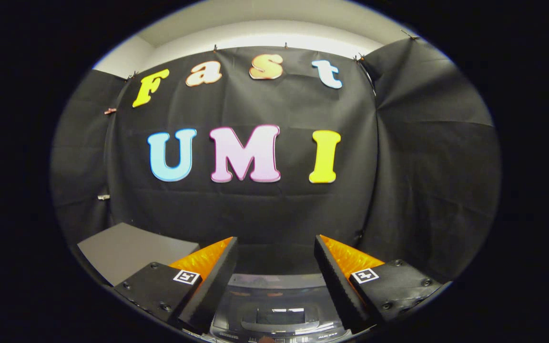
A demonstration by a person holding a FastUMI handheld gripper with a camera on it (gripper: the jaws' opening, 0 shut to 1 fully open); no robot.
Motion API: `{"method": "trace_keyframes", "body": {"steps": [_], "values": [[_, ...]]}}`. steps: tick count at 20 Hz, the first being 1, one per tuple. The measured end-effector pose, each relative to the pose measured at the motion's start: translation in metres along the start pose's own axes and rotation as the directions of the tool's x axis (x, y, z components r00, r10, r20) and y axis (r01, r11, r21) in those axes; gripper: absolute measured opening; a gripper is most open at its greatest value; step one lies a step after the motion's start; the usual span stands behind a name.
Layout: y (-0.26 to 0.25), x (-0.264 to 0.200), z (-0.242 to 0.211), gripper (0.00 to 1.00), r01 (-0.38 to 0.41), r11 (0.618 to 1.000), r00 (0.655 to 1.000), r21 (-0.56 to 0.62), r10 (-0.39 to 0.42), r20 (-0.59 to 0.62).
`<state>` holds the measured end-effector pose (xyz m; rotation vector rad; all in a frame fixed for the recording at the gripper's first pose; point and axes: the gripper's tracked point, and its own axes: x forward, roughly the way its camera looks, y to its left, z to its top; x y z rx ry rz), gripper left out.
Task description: Put the clothes into the washing machine and then close the washing machine lid.
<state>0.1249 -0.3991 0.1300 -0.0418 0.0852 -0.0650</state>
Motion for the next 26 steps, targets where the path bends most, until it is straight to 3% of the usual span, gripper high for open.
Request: {"method": "trace_keyframes", "body": {"steps": [5, 10, 26], "values": [[0.021, -0.022, 0.059, 0.99, -0.025, 0.999, 0.996, -0.023, 0.026, 0.081], [0.045, -0.035, 0.087, 0.99, -0.061, 0.998, 0.991, -0.014, 0.062, 0.119], [0.052, -0.032, 0.077, 0.99, -0.055, 0.998, 0.996, -0.018, 0.056, 0.07]]}}
